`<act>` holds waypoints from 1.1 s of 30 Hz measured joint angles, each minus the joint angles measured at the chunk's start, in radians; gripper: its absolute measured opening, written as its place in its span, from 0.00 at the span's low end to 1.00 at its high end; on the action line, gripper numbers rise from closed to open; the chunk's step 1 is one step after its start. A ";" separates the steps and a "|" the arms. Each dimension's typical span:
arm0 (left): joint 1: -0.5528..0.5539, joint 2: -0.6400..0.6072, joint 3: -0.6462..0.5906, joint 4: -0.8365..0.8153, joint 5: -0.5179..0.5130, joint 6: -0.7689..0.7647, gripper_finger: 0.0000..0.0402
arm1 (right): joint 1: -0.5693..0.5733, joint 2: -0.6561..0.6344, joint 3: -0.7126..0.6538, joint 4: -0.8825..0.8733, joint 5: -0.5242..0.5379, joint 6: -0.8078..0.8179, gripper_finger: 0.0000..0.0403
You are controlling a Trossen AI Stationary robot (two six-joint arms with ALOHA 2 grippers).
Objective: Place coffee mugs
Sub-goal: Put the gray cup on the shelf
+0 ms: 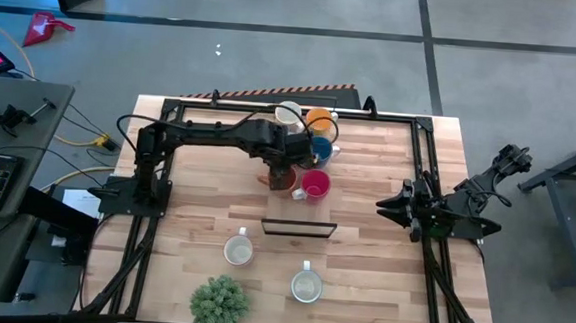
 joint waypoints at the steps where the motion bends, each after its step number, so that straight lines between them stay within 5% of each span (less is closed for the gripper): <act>1: -0.001 0.000 0.012 -0.005 0.000 0.000 0.29 | 0.000 0.000 0.000 0.000 0.000 0.004 0.26; 16: -0.045 0.000 0.183 -0.459 -0.014 -0.142 0.29 | 0.000 0.000 0.000 0.000 -0.021 0.007 0.26; 19: -0.063 -0.054 0.131 -0.442 0.074 -0.181 0.29 | 0.000 0.000 0.000 0.000 -0.001 0.004 0.26; 33: -0.251 -0.604 -0.372 -0.426 0.046 -0.541 0.29 | 0.000 -0.005 0.000 0.004 0.034 -0.083 0.26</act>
